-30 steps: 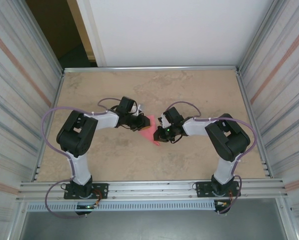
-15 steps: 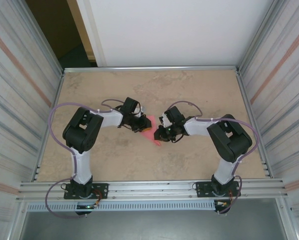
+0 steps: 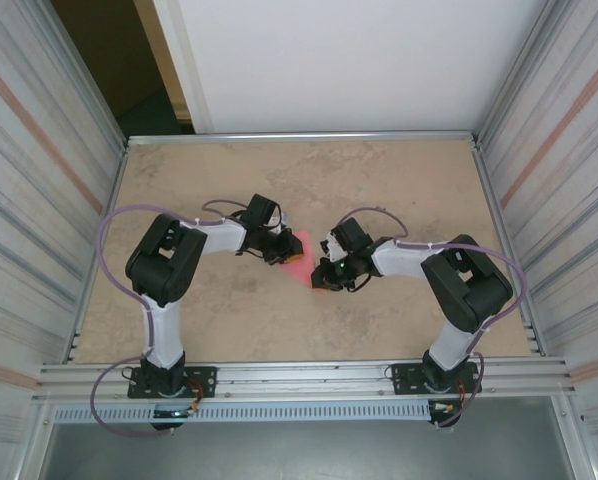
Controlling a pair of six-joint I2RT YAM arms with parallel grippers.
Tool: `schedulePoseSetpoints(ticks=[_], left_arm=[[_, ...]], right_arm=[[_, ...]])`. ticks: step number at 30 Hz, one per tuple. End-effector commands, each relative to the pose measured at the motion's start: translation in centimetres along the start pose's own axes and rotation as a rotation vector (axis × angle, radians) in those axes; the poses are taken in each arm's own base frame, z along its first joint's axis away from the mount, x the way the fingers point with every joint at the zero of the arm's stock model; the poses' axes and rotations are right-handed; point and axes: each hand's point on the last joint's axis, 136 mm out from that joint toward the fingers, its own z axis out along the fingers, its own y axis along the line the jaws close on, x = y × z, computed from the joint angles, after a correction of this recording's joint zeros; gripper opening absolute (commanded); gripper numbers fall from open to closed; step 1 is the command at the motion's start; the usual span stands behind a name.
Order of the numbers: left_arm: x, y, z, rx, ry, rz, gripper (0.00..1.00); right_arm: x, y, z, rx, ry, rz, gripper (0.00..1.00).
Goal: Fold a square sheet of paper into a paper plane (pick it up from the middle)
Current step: Fourth fold the wing at the center of the table.
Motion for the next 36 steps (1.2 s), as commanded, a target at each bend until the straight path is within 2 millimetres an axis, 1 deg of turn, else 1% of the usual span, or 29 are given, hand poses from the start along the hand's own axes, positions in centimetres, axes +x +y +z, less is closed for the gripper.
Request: schedulePoseSetpoints(ticks=[1, 8, 12, 15, 17, 19, 22, 25, 27, 32, 36], left_arm=[[0.4, 3.3, 0.7, -0.104, 0.021, -0.083, 0.17], [0.5, 3.7, 0.8, -0.116, 0.027, -0.103, 0.17], [0.5, 3.9, 0.8, -0.119, 0.028, -0.105, 0.17], [0.5, 3.8, 0.8, -0.114, 0.032, -0.103, 0.17], [0.4, 3.7, 0.8, -0.109, 0.031, -0.101, 0.17], [0.4, 3.7, 0.8, -0.109, 0.031, -0.102, 0.17], [0.5, 3.7, 0.8, -0.108, 0.033, -0.102, 0.17], [0.6, 3.7, 0.9, -0.107, 0.035, -0.102, 0.17], [0.6, 3.7, 0.9, -0.105, 0.036, -0.102, 0.17], [0.7, 3.8, 0.9, -0.106, 0.037, -0.104, 0.18], [0.8, 4.0, 0.9, -0.113, 0.041, -0.109, 0.18]], right_arm=[[0.9, -0.5, -0.5, 0.029, 0.013, 0.022, 0.13], [1.1, -1.2, -0.3, 0.051, 0.017, 0.03, 0.13], [1.1, -1.3, -0.3, 0.054, 0.016, 0.029, 0.13], [1.1, -0.6, -0.3, 0.02, 0.022, 0.025, 0.13], [0.7, 0.2, -0.7, -0.005, 0.003, 0.012, 0.13], [0.1, 1.0, -1.3, -0.025, -0.027, -0.004, 0.14], [-1.0, 1.5, -1.9, -0.026, -0.065, -0.015, 0.14], [-1.6, 1.4, -1.6, -0.02, -0.063, -0.016, 0.14], [-1.6, 1.3, -1.2, -0.011, -0.048, -0.015, 0.13], [-1.1, 0.1, -0.4, 0.015, -0.021, 0.003, 0.13], [-0.8, -0.4, -0.1, 0.03, -0.016, 0.013, 0.13]])
